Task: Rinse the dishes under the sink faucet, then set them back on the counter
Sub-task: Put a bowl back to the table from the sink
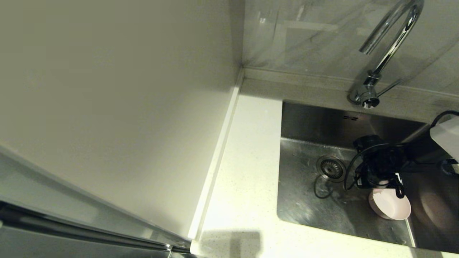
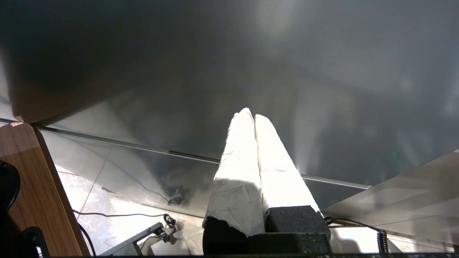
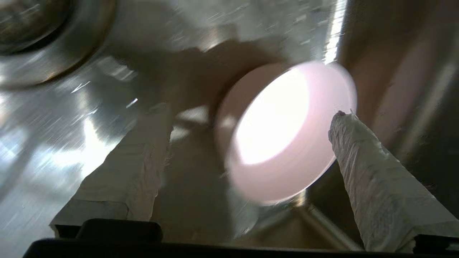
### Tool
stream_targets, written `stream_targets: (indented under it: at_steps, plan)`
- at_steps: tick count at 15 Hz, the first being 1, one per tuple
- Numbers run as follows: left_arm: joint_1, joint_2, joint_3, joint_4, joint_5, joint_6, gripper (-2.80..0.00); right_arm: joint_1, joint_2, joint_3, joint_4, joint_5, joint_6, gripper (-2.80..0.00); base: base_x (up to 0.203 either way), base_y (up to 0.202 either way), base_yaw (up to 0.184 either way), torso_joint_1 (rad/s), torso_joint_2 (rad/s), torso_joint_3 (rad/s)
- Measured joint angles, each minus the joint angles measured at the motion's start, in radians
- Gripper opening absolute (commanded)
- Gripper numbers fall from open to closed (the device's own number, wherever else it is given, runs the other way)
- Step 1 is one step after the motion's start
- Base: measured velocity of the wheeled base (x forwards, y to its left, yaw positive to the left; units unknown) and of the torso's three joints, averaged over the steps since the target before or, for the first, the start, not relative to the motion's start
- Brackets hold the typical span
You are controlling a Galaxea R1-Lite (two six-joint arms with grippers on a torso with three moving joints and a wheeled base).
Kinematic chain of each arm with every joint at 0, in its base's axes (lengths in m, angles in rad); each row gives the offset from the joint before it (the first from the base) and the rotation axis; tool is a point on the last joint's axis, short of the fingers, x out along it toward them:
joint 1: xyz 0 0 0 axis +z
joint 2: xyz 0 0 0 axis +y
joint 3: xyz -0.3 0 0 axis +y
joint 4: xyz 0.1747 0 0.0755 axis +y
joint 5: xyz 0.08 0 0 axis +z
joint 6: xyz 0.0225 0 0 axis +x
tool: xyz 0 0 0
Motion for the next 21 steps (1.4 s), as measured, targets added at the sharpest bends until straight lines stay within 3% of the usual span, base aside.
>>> stream_targets:
  at_steps: [7, 12, 21]
  plan:
    - [0.0, 0.0, 0.0, 0.0, 0.0, 0.0, -2.8, -0.047, 0.037, -0.02, 0.046, -0.039, -0.01, 0.0, 0.0, 0.0, 0.0, 0.0, 0.0, 0.0]
    - [0.0, 0.0, 0.0, 0.0, 0.0, 0.0, -2.8, -0.047, 0.046, -0.027, 0.158, 0.062, -0.035, 0.0, 0.0, 0.0, 0.0, 0.0, 0.0, 0.0]
    - [0.0, 0.0, 0.0, 0.0, 0.0, 0.0, -2.8, -0.049, 0.135, -0.168, 0.149, 0.061, -0.053, 0.0, 0.0, 0.0, 0.0, 0.0, 0.0, 0.0]
